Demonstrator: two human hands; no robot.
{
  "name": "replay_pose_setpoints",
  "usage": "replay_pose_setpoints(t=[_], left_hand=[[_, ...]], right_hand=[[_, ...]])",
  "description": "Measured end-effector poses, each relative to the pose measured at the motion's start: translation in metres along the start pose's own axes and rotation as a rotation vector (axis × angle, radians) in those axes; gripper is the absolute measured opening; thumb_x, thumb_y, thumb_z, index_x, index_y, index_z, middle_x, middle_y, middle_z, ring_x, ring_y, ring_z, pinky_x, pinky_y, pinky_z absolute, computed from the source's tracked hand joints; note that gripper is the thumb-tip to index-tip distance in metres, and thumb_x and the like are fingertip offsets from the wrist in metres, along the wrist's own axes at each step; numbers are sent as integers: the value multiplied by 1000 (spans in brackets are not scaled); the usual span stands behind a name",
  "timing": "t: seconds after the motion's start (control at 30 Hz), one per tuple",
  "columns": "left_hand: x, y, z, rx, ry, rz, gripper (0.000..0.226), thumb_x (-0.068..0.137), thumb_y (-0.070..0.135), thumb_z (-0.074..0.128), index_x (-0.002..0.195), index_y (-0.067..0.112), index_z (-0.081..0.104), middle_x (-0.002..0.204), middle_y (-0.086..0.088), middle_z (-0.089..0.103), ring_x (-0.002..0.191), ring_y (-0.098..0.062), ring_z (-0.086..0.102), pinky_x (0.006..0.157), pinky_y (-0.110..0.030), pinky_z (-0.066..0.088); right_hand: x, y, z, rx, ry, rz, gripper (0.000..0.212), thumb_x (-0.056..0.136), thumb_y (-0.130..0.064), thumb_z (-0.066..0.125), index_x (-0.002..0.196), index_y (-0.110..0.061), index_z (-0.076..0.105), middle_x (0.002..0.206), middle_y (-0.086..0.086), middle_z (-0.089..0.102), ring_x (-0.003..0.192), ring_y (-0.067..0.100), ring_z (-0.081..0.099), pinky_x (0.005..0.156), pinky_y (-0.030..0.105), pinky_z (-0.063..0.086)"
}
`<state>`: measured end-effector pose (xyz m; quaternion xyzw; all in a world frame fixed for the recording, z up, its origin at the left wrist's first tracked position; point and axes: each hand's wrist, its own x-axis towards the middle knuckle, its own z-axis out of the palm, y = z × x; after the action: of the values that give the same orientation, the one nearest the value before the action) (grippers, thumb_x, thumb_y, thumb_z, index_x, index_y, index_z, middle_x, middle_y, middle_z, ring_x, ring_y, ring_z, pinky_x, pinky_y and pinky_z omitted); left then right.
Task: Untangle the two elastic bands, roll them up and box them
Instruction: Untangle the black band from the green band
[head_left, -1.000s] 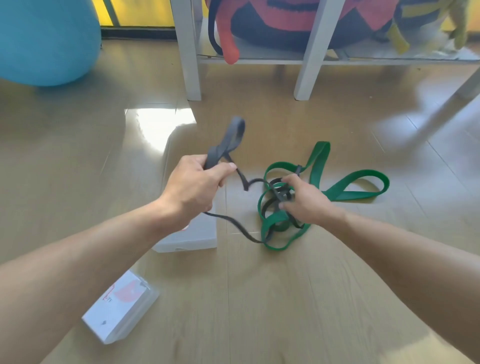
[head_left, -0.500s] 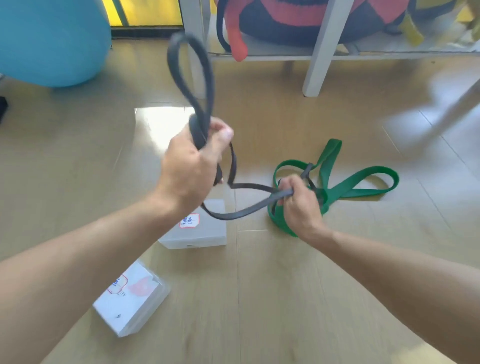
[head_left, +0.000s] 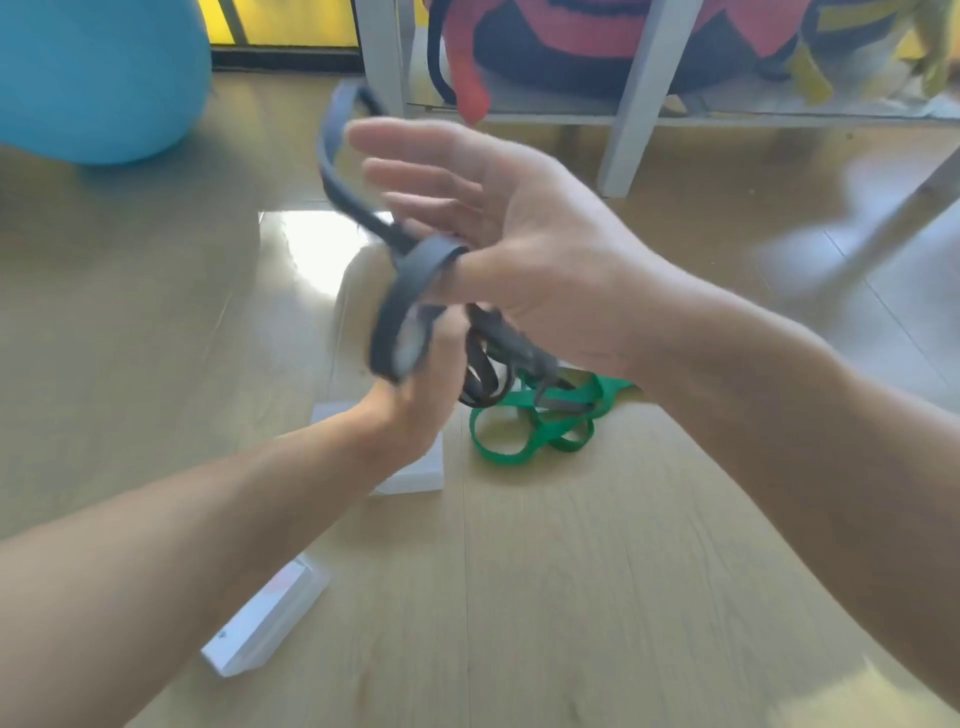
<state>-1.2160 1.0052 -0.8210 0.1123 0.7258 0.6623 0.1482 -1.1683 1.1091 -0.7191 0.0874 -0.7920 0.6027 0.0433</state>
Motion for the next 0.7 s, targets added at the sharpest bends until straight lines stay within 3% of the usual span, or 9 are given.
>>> replay_pose_setpoints(t=[0.07, 0.13, 0.2, 0.3, 0.37, 0.47, 0.57, 0.63, 0.7], left_hand=[[12, -4, -9, -187, 8, -146, 30, 82, 36, 53, 77, 12, 71, 62, -3, 64, 59, -18, 59, 70, -37, 49], [19, -4, -17, -362, -51, -274, 32, 96, 30, 53, 92, 6, 74, 73, -6, 66, 74, -25, 64, 87, -46, 54], [17, -2, -22, -513, -109, -333, 47, 104, 24, 46, 65, 9, 68, 62, -5, 53, 62, -22, 56, 97, -49, 56], [9, 2, -28, -582, -195, -359, 57, 102, 22, 42, 47, 12, 50, 53, -4, 39, 50, -18, 44, 84, -46, 63], [5, 6, -30, -510, -228, -311, 59, 101, 19, 41, 43, 13, 48, 48, -2, 38, 48, -18, 43, 83, -45, 62], [-1, 13, -31, -338, -238, -174, 56, 95, 19, 45, 40, 16, 50, 45, 0, 40, 50, -19, 44, 88, -45, 59], [-11, 23, -38, -129, -233, 76, 42, 84, 22, 55, 44, 13, 47, 44, -1, 40, 54, -30, 45, 85, -61, 56], [-21, 30, -43, 11, -294, 254, 39, 83, 23, 54, 47, 13, 44, 44, 2, 39, 52, -41, 41, 72, -68, 47], [-32, 38, -48, 51, -376, 343, 40, 84, 20, 50, 47, 9, 41, 44, 0, 37, 50, -48, 38, 56, -62, 37]], right_hand=[[-1, 29, -12, 38, 101, 71, 78, 74, 17, 70, 140, -21, 55, 138, -3, 60, 130, 7, 55, 102, 24, 50], [-8, 64, -22, 97, 122, 197, 81, 76, 2, 80, 144, -28, 50, 144, -3, 55, 128, 3, 56, 103, 27, 49], [-20, 109, -29, 21, 38, 375, 99, 73, -20, 89, 153, -38, 33, 157, -4, 41, 140, 7, 43, 117, 38, 37], [-43, 168, -21, -266, -167, 601, 125, 64, -38, 93, 157, -46, 11, 165, -10, 24, 150, 13, 25, 121, 37, 26], [-55, 198, -10, -456, -210, 644, 135, 60, -45, 94, 158, -43, 1, 166, -8, 19, 152, 18, 20, 121, 37, 25], [-53, 222, 0, -574, -136, 661, 148, 56, -55, 93, 158, -36, -14, 168, -6, 6, 154, 24, 8, 123, 47, 21], [-38, 217, 13, -516, 6, 594, 157, 51, -60, 92, 155, -36, -23, 168, -7, -2, 155, 25, 3, 124, 49, 19], [-22, 208, 21, -479, 91, 538, 158, 50, -63, 91, 154, -34, -24, 169, -6, -7, 155, 22, 0, 124, 47, 16], [-1, 210, 25, -478, 160, 517, 155, 48, -72, 86, 158, -31, -16, 169, -5, -7, 155, 19, 2, 125, 45, 15]])
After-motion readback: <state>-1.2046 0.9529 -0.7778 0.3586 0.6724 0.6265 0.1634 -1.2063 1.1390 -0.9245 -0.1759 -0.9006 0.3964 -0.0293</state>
